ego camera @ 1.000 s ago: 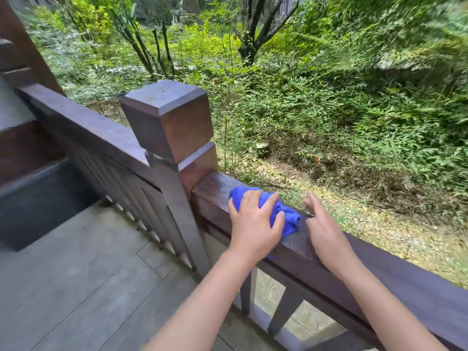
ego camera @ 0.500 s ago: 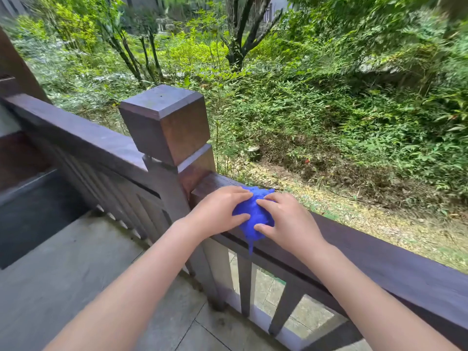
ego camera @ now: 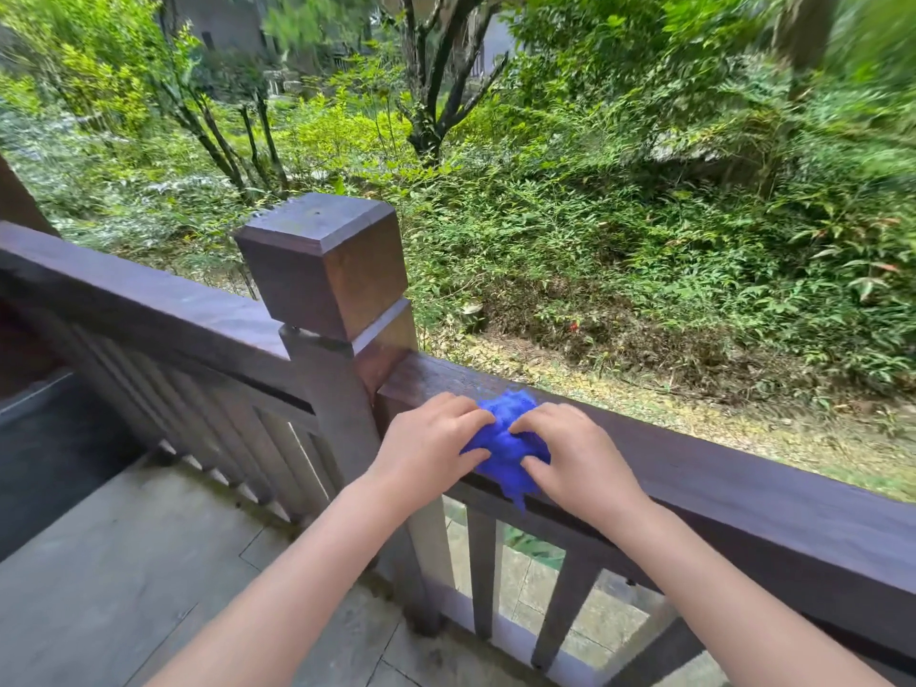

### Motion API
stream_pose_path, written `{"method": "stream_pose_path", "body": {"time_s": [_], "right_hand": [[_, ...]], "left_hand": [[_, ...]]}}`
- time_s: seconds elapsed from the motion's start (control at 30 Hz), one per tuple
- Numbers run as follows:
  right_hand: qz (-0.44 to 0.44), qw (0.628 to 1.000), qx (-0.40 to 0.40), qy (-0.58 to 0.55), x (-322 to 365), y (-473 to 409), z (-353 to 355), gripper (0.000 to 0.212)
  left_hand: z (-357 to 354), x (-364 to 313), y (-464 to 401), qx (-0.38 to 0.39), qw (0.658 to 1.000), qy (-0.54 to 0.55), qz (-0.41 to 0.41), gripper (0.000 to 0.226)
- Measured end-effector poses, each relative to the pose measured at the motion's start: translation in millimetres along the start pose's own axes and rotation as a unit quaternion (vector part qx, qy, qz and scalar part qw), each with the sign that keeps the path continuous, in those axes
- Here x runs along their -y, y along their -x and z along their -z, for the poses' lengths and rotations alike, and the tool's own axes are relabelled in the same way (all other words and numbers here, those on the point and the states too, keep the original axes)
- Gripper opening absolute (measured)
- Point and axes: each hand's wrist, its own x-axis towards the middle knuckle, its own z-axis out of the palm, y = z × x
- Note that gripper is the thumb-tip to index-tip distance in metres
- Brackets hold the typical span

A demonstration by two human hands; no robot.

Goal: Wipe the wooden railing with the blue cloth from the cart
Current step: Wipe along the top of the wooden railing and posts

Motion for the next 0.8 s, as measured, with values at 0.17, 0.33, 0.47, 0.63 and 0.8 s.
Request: {"method": "stream_pose_path", "body": {"time_s": [0.17, 0.33, 0.47, 0.63, 0.8], "right_hand": [[-0.045, 0.998, 0.005, -0.037, 1, 3, 32, 0.024], [-0.095, 0.995, -0.018, -0.014, -6, 17, 71, 0.021], [-0.124, 0.992, -0.031, -0.006, -14, 44, 109, 0.019], [-0.177, 0.982, -0.069, 0.012, -26, 107, 154, 0.019], [-0.239, 0.964, -0.117, 0.025, -44, 211, 190, 0.018]], "left_hand": [[19, -3, -22, 0.047, 0.997, 0.065, 0.011, 0.036], [35, -31, -54, 0.086, 0.99, 0.114, -0.019, 0.034], [50, -74, -74, 0.125, 0.979, 0.148, -0.07, 0.022], [66, -145, -87, 0.153, 0.964, 0.157, -0.153, 0.02], [58, -248, -72, 0.165, 0.942, 0.179, -0.233, 0.023]]}}
